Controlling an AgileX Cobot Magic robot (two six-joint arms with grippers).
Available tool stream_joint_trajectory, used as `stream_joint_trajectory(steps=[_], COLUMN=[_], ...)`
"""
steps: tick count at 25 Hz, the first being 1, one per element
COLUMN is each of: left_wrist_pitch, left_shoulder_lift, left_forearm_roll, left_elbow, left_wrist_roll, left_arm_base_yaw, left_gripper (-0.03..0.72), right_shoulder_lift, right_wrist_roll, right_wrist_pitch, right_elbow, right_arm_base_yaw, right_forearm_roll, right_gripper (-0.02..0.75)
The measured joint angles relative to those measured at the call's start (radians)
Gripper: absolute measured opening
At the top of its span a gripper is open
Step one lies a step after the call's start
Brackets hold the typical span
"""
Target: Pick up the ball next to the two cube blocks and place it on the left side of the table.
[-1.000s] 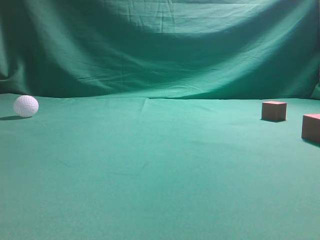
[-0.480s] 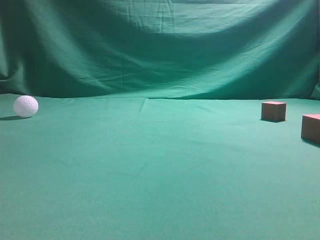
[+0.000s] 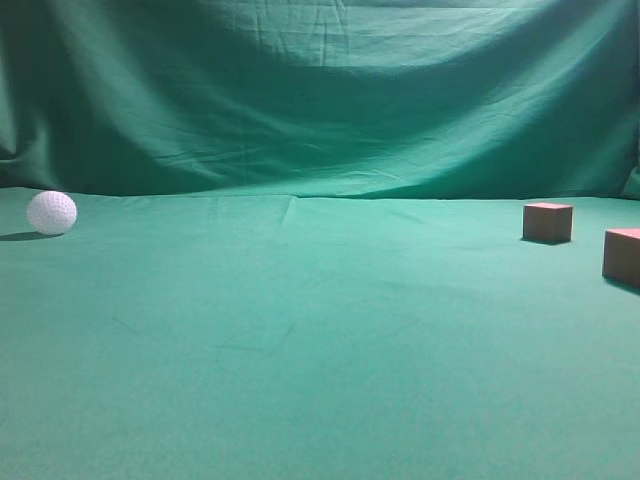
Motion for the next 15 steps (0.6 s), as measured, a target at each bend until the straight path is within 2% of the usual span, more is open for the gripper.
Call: stream_joint_trajectory(steps=[7,15], left_wrist_pitch=[0.0,0.0], left_shoulder_lift=[0.0,0.0], left_forearm_roll=[0.0,0.0], left_elbow=[0.0,0.0], left_wrist_roll=[0.0,0.0], left_arm_base_yaw=[0.0,0.0], left_gripper=[0.0,0.0], right_shoulder_lift=[-0.177,-0.245], right_wrist_roll=[0.002,0.019], right_wrist_pitch=[-0.014,-0.019], right_elbow=[0.17,0.266], right_arm_base_yaw=[-0.201,-0.303], right_forearm_roll=[0.0,0.004], right_gripper=[0.0,0.0])
